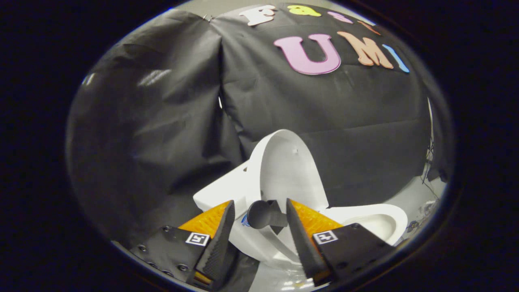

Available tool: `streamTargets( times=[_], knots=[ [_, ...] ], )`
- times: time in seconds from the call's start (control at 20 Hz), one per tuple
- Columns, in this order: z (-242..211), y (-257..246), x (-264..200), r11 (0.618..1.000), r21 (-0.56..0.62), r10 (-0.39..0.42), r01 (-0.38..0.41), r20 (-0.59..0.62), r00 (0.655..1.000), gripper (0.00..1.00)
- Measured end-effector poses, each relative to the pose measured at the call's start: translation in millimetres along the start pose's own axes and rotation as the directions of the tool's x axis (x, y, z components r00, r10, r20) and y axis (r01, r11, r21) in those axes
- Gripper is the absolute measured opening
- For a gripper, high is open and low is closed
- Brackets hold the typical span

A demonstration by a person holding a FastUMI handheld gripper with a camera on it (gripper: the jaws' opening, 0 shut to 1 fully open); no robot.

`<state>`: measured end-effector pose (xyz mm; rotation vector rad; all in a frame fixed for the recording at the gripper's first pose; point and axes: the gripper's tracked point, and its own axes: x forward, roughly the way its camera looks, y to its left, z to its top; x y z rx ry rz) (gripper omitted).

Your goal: Open the toilet lid.

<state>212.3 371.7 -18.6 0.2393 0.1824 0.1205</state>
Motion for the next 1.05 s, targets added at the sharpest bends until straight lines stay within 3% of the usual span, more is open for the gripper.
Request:
streamTargets(
  times=[0.25,0.75,1.05],
  knots=[
    [19,-21,-34,1.0,-0.007,0.004,-0.004,0.045,0.999,0.97],
    [44,-76,-90,0.988,-0.123,-0.081,0.09,0.078,0.994,0.97],
    [56,-75,-122,0.975,-0.217,-0.018,0.043,0.118,0.993,0.97]
  ],
)
